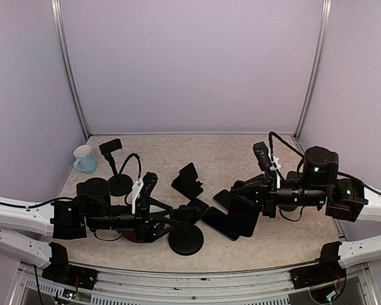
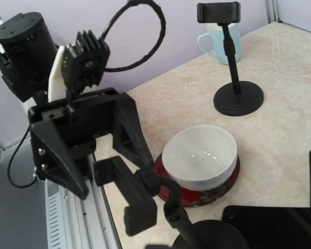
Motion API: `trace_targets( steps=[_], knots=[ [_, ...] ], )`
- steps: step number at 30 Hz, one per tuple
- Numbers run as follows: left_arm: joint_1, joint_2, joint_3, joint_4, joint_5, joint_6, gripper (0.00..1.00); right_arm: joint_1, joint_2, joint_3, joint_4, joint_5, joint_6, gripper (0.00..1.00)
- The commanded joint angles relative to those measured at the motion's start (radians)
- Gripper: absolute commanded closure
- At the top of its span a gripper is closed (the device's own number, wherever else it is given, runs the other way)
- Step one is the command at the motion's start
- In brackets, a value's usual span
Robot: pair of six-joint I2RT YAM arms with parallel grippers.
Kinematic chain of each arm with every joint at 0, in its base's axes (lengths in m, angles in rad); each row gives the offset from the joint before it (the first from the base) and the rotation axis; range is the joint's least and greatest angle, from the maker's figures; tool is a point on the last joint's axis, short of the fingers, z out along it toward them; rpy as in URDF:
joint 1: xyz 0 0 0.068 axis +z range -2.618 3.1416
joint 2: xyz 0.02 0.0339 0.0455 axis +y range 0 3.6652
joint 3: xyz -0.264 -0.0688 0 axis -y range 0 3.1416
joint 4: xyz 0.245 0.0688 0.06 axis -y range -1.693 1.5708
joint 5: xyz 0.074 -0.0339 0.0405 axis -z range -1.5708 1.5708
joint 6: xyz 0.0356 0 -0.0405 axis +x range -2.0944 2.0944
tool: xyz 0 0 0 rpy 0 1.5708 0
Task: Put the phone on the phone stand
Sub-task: Hold the phone stand at the corner of the board.
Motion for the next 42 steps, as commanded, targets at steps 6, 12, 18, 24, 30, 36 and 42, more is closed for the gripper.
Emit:
trace_targets(
  steps=[6,12,18,24,30,36,42],
  knots=[
    [0.025,-0.063,-0.035,0.045,0.040,-0.018,0.33,0.002,-0.011,-0.016,0.053,0.009,0.025,1.00],
    [0.026,-0.049,-0.041,0.046,0.061,-0.023,0.31,0.002,-0.013,-0.027,0.058,0.010,0.032,1.00],
    [0.028,-0.042,-0.051,0.067,0.058,-0.022,0.32,0.002,-0.025,-0.037,0.059,0.012,0.043,1.00],
    [0.042,-0.047,-0.050,0.081,0.051,-0.018,0.31,0.002,-0.035,-0.049,0.060,0.013,0.056,1.00],
    [0.043,-0.013,-0.035,0.090,0.077,-0.015,0.33,0.002,-0.034,-0.058,0.063,0.018,0.061,1.00],
    [0.045,-0.005,-0.036,0.100,0.083,-0.014,0.35,0.002,-0.035,-0.062,0.061,0.025,0.062,1.00],
    [0.049,0.004,-0.040,0.128,0.089,-0.015,0.35,0.003,-0.031,-0.068,0.066,0.025,0.065,1.00]
  ],
)
